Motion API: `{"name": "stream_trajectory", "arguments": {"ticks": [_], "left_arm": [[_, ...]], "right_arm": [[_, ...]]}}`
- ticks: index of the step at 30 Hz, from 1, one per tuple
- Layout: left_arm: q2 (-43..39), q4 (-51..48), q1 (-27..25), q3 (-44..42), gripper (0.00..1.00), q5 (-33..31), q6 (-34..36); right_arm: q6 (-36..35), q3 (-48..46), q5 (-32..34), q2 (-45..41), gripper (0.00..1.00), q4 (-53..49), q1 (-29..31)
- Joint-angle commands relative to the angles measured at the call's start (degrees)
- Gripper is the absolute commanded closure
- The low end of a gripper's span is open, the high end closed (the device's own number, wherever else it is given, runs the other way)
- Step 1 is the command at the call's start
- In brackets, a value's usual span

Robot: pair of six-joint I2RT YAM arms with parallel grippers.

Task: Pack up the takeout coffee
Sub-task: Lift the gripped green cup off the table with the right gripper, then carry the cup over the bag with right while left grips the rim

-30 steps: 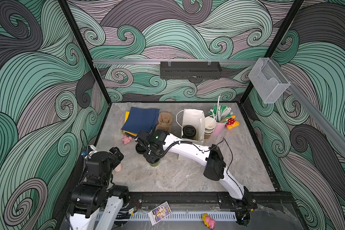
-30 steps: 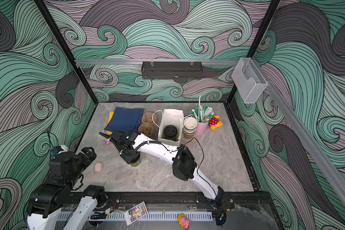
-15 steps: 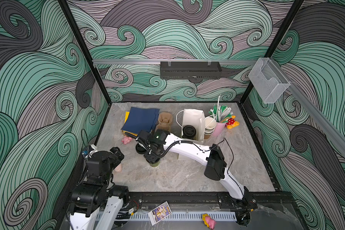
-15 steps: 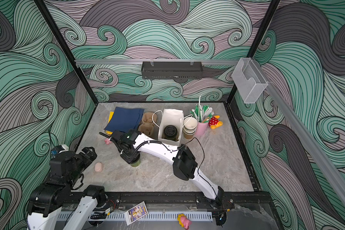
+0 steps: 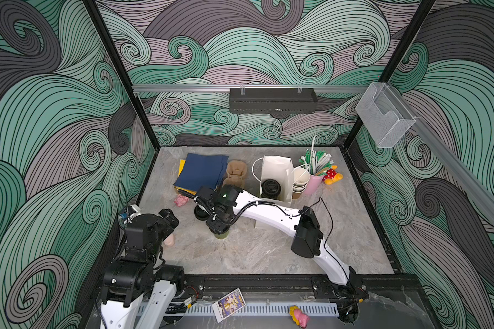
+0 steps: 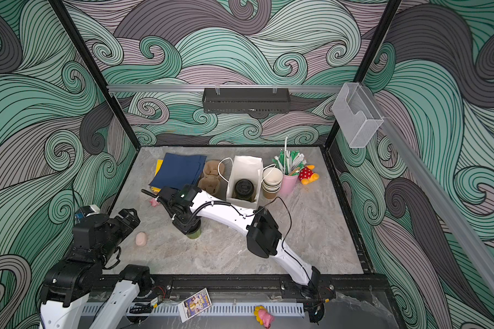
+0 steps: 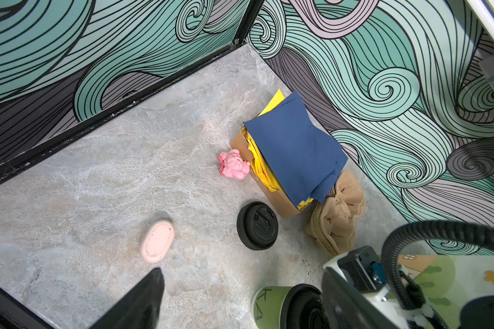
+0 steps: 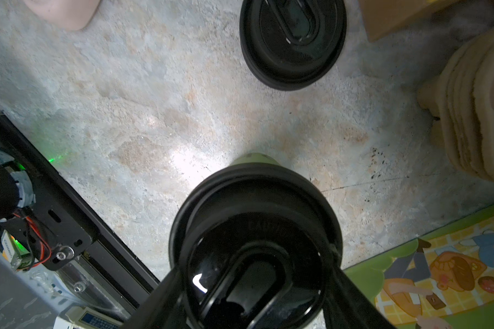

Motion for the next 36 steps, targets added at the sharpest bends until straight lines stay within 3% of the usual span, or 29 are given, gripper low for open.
{"name": "stream_trajectory", "arguments": {"ticks": [1,11,24,36], "left_arm": [[0.6,0.8,0.3,0.5,0.12,0.5,0.8],[0.8,1.1,0.3,1.0,0.12,0.8,1.0],[0.8,1.8,0.3,0.1,0.12,1.4,1.2],[1.4,3.0,0.3,0.2,0.12,3.5,2.0]], "right_arm": [[0.2,-0.2,-0.3,3.5,0.35,-11.6,0.0],[2.2,2.9,-1.7,-2.9,0.36,-11.6,0.6],[4.8,-10.5,0.8,-8.4,0.36,-4.6,1.1],[6.3,-12.3,1.6,-14.3,0.37,-3.9,2.0]]}}
